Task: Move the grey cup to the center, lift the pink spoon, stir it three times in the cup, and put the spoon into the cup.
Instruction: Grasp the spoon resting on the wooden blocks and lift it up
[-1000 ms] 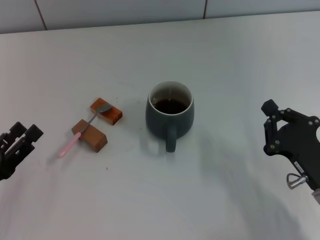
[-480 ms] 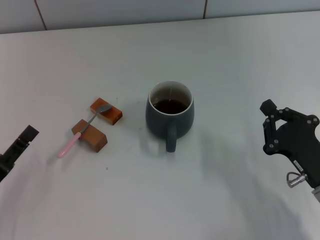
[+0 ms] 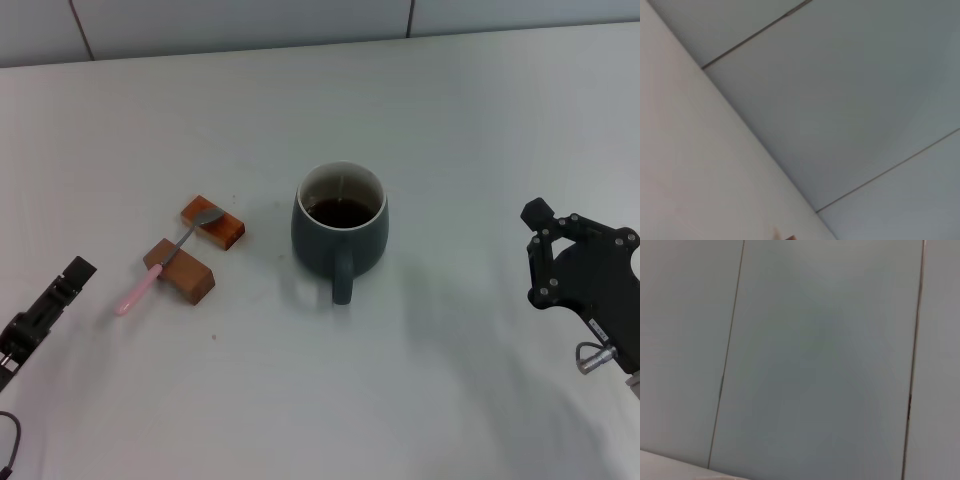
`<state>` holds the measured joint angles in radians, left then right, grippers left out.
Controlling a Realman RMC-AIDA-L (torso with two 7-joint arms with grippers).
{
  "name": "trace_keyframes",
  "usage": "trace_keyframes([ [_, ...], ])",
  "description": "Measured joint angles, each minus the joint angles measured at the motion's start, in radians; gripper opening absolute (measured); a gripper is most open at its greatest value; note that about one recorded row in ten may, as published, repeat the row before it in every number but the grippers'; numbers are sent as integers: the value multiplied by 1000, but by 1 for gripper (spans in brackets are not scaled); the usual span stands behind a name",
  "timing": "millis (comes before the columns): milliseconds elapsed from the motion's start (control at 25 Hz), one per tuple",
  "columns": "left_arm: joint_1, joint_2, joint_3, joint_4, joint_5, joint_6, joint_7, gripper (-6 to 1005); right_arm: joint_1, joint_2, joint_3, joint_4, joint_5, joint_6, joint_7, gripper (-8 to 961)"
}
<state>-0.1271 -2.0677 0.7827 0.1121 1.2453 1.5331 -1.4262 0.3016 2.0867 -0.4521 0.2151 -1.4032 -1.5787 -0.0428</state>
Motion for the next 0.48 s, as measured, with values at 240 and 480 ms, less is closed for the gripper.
trace_keyframes([
  [240, -21, 1, 2, -34, 4, -30, -1, 721, 2, -1, 0, -2, 0, 10, 0, -1],
  [480, -25, 0, 8, -37, 7, -51, -9, 718, 9, -1, -2, -2, -1, 13, 0, -1],
])
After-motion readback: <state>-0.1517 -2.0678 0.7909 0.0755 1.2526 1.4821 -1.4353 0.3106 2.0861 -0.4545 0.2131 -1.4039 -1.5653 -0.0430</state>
